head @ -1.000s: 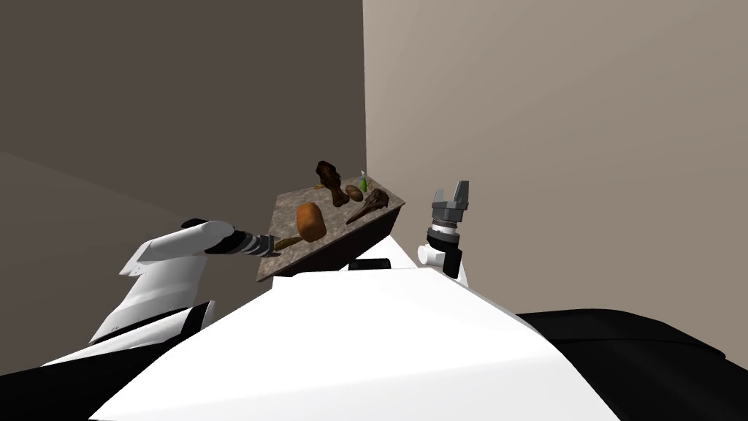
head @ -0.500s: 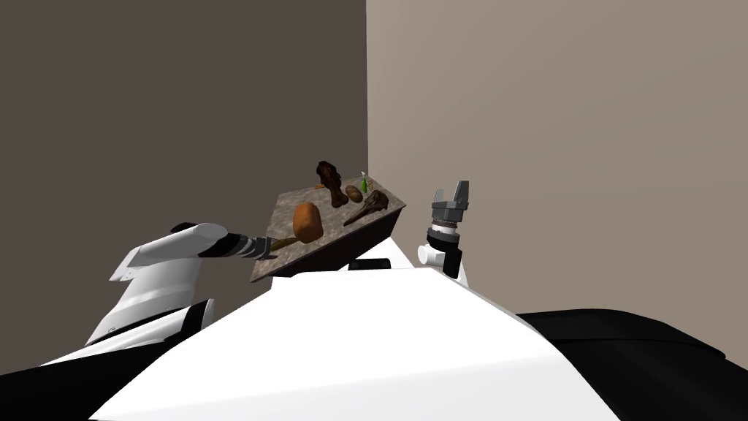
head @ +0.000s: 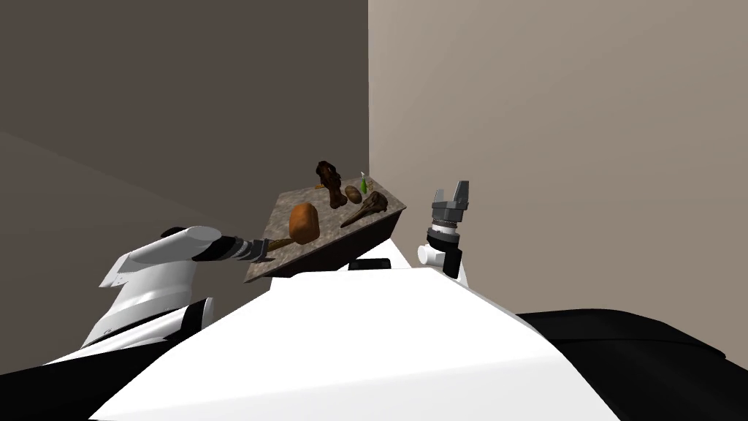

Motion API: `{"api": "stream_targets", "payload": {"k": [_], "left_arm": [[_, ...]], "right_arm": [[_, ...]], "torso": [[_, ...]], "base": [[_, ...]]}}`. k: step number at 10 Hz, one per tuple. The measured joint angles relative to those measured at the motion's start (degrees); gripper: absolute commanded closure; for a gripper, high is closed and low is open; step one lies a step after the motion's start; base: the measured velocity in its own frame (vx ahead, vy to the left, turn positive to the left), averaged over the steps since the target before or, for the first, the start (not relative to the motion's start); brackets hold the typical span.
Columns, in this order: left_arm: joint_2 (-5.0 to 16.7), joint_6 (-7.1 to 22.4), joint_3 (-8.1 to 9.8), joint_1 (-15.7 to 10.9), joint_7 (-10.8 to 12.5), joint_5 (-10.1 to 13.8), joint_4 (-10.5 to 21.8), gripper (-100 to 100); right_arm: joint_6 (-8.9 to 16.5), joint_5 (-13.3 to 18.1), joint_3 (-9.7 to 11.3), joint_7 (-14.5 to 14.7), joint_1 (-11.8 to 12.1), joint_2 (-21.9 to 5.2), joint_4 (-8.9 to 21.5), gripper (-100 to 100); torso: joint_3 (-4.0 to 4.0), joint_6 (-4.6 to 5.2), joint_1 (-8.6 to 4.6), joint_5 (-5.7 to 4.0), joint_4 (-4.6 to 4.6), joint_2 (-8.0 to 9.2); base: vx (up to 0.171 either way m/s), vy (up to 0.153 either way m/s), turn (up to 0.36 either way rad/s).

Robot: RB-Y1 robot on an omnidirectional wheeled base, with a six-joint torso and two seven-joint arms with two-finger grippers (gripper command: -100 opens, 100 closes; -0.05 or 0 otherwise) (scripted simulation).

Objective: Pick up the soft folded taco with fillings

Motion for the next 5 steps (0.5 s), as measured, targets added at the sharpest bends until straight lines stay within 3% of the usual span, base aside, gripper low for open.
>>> {"api": "stream_targets", "payload": {"k": [1,5], "left_arm": [[-0.01,0.00,0.00,0.00,-0.27,0.00,-0.01,100],[0.14,-0.11,0.10,-0.16,-0.22,0.03,-0.12,100]], "right_arm": [[0.00,0.00,0.00,0.00,0.00,0.00,0.00,0],[0.00,0.00,0.00,0.00,0.00,0.00,0.00,0]], "torso": [[0.04,-0.01,0.08,0.03,0.02,0.06],[0.06,-0.10,0.21,0.21,-0.05,0.17]], "base": [[0.000,0.000,0.000],[0.000,0.000,0.000]]}}
